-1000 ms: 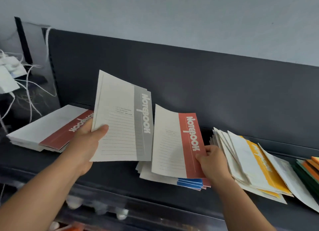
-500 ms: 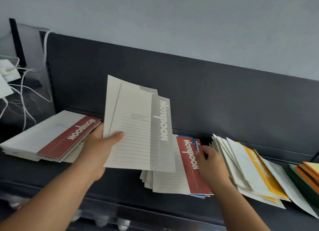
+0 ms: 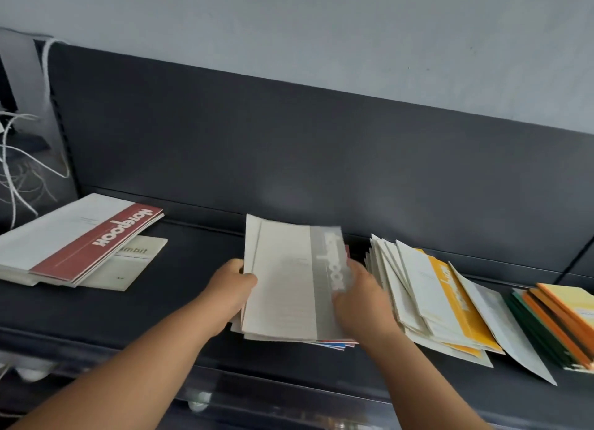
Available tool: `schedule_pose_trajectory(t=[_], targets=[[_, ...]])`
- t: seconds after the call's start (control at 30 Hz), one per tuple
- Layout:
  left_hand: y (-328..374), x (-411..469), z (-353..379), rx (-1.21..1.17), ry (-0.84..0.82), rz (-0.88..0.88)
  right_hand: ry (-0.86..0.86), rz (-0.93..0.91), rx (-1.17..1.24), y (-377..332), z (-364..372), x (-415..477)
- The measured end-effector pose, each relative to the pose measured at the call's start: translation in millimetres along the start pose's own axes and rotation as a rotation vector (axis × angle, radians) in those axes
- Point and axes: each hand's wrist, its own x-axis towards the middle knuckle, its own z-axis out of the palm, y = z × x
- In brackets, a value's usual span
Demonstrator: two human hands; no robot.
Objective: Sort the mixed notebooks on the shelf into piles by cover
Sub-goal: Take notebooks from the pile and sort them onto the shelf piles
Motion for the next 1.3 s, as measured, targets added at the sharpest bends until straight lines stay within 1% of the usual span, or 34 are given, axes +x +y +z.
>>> schedule_pose_trajectory(t=[0.07, 0.17, 0.3, 0.4, 0.47, 0.57, 0.67, 0.77, 0.83, 0.93, 1.07, 1.17, 1.23, 1.3], targets=[[-8, 4, -3, 0.075, 0.044, -0.005, -0.047, -0.04, -0.157, 6, 10, -1], [-15, 7, -6, 0.097, 0.072, 0.01, -0.128, -0.072, -0.331, 6, 19, -5], [-17, 11, -9, 0.141, 0.086, 0.035, -0.211, -0.112, -0.437, 0, 30, -4], [-19, 15, -16, 0.241, 0.096, 0.079, -0.308, -0.104, -0.542, -4, 40, -3], [-22, 17, -26, 0.319, 0.096, 0.116, -0.305, -0.065, -0.586, -13, 45, -1], [-26, 21, -51, 0.314, 0.054, 0.15, -0.255, -0.035, -0.622, -38, 56, -1], [-28, 24, -89, 0.318, 0.059, 0.232, -0.183, -0.1, -0.575, -77, 81, -3], [-32, 33, -143, 0.408, 0.114, 0.317, -0.116, -0.211, -0.431, -124, 118, -4], [-37, 42, -185, 0.47, 0.163, 0.35, -0.126, -0.28, -0.287, -157, 146, -5], [-50, 59, -249, 0.652, 0.255, 0.377, -0.187, -0.283, -0.136, -201, 183, -10], [-73, 82, -315, 0.857, 0.254, 0.326, -0.21, -0.241, -0.098, -241, 226, -16], [-87, 98, -343, 1.082, 0.221, 0.256, -0.232, -0.204, -0.108, -262, 248, -17], [-95, 105, -352, 1.149, 0.19, 0.193, -0.247, -0.179, -0.124, -272, 256, -17], [-102, 110, -358, 1.149, 0.156, 0.137, -0.26, -0.149, -0.127, -279, 265, -16]])
